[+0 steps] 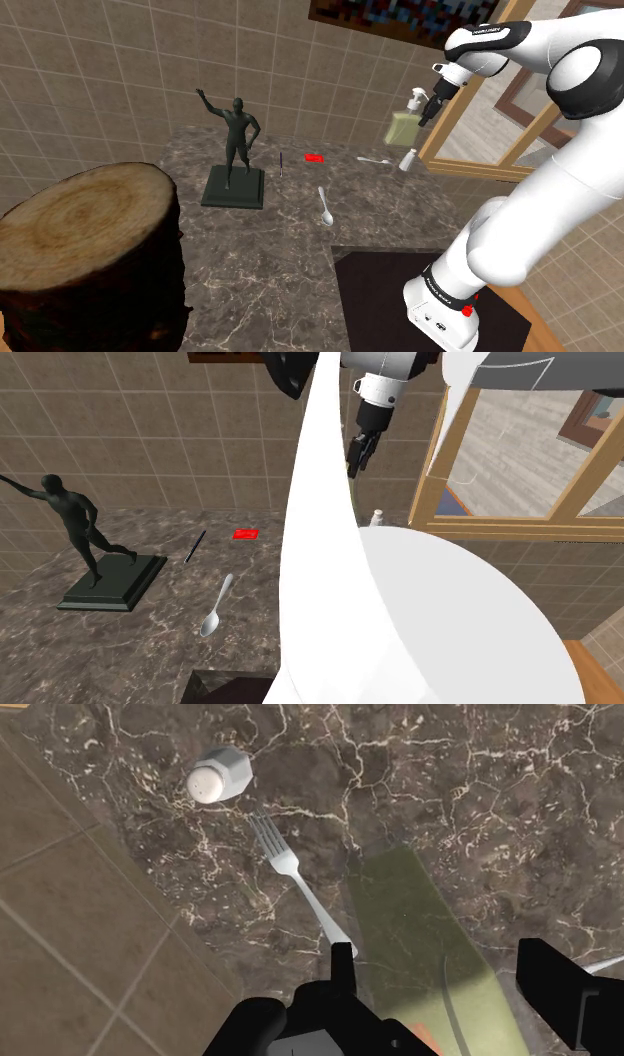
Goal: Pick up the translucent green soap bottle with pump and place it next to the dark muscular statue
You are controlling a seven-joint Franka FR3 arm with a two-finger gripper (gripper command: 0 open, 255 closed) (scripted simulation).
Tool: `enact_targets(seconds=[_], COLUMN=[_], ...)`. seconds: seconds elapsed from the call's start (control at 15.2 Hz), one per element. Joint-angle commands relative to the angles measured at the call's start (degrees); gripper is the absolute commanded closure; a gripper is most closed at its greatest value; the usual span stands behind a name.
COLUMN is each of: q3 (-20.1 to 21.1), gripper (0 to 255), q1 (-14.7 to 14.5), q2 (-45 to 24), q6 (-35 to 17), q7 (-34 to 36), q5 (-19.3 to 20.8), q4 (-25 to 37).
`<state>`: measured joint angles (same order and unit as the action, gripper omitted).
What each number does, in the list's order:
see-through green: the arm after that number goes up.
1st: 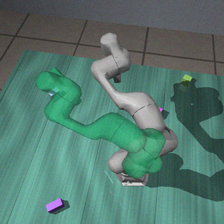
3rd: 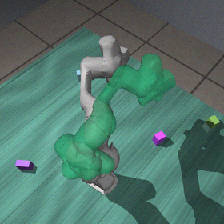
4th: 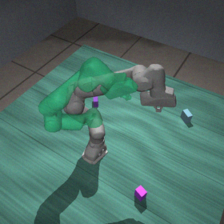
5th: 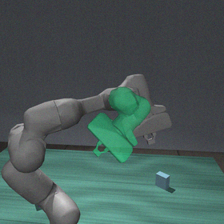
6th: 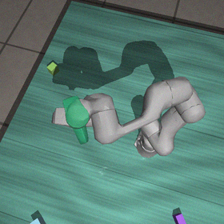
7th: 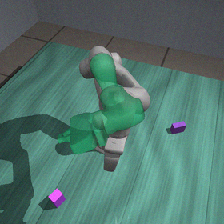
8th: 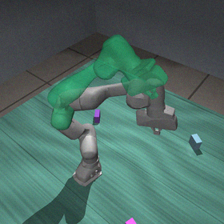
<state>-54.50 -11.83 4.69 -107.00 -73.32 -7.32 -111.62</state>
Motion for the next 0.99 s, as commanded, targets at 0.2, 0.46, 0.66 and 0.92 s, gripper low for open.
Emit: enact_targets(seconds=[0.2, 0.46, 0.66, 0.92], q3=[0.30, 0.42, 0.42, 0.29], gripper=[255, 255, 255, 255], q1=[-0.05, -0.11, -0.15, -0.18], q2=[0.70, 0.86, 0.75, 0.29], q6=[3.80, 6.80, 9.09, 12.21], q7=[1.04, 1.60, 1.88, 2.08], q5=[0.68, 0.88, 0.83, 0.51], q4=[3.48, 6.44, 8.81, 12.20])
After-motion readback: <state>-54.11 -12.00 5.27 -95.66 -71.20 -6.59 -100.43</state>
